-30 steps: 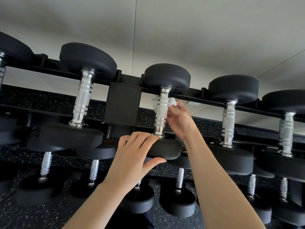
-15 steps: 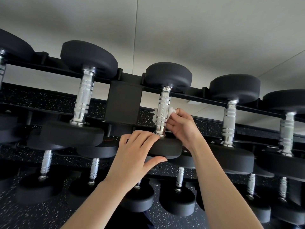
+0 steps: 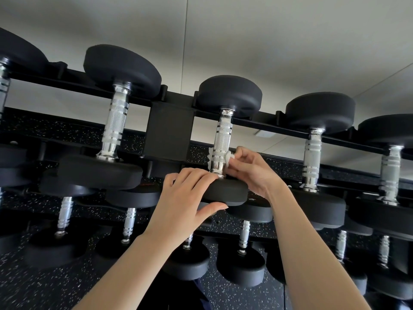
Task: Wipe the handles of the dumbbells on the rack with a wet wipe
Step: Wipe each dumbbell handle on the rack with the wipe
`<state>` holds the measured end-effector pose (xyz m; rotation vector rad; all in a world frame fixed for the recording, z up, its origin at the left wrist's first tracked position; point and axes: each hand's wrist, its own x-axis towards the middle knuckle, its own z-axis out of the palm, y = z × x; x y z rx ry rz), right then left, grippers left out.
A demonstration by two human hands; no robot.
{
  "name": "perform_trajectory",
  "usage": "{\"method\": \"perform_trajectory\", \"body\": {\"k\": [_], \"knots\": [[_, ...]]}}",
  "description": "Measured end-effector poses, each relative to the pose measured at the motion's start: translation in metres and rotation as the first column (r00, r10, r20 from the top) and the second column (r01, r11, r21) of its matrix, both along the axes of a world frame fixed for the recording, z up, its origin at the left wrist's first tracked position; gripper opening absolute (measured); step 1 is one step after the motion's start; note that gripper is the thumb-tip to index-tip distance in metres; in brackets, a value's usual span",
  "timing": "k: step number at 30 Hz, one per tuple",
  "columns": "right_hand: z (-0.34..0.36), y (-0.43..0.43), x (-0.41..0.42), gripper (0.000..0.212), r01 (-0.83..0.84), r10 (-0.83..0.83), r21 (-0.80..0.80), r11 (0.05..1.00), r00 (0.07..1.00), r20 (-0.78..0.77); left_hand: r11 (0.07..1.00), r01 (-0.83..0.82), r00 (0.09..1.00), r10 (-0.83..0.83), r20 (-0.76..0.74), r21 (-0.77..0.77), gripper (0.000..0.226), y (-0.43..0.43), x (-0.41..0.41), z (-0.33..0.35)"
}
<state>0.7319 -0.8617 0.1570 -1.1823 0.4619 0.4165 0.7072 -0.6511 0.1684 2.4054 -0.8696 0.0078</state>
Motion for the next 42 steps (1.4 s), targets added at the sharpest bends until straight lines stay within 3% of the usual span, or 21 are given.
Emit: {"method": "perform_trajectory", "body": {"k": [3, 6, 10, 16, 18, 22, 30, 32, 37, 42], "knots": [[0.012, 0.000, -0.002, 0.023, -0.095, 0.094, -0.097, 0.991, 0.995, -0.016, 1.000, 0.001, 1.000, -0.001, -0.011, 0.000, 0.053, 0.000, 0.000, 0.000], [0.019, 0.003, -0.004, 0.024, -0.174, 0.180, -0.311, 0.934, 0.984, -0.009, 1.000, -0.005, 1.000, 0.005, -0.026, -0.004, 0.054, -0.001, 0.001, 0.000], [0.028, 0.009, -0.005, 0.022, -0.249, 0.311, -0.615, 0.749, 0.950, -0.005, 1.000, -0.006, 1.000, 0.006, -0.025, -0.004, 0.055, 0.000, 0.000, -0.002], [0.037, 0.023, -0.011, 0.018, -0.128, 0.358, -0.885, 0.447, 0.932, 0.046, 0.999, -0.009, 0.998, 0.008, -0.057, -0.032, 0.056, 0.000, 0.000, -0.003], [0.039, 0.026, -0.013, 0.016, -0.085, 0.360, -0.909, 0.407, 0.930, 0.074, 0.998, -0.010, 0.994, 0.003, -0.109, -0.064, 0.060, 0.004, 0.000, -0.003], [0.046, 0.024, -0.015, 0.007, -0.111, 0.403, -0.895, 0.432, 0.911, 0.082, 0.979, -0.060, 0.975, 0.015, -0.221, -0.197, 0.058, 0.013, 0.003, -0.006], [0.051, 0.036, -0.002, 0.006, -0.143, 0.548, -0.946, 0.290, 0.835, 0.042, 0.965, -0.068, 0.954, -0.012, -0.300, -0.255, 0.053, 0.014, 0.010, -0.008], [0.054, 0.042, 0.004, 0.009, -0.170, 0.576, -0.960, 0.223, 0.817, -0.011, 0.962, -0.068, 0.952, -0.017, -0.307, -0.263, 0.053, 0.014, 0.010, -0.009], [0.056, 0.052, 0.017, 0.021, -0.268, 0.624, -0.959, -0.088, 0.736, -0.263, 0.962, -0.069, 0.948, -0.020, -0.319, -0.265, 0.049, 0.014, 0.009, -0.010], [0.055, 0.056, 0.022, 0.024, -0.318, 0.606, -0.924, -0.214, 0.698, -0.381, 0.963, -0.068, 0.957, -0.011, -0.290, -0.261, 0.051, 0.014, 0.010, -0.013]]}}
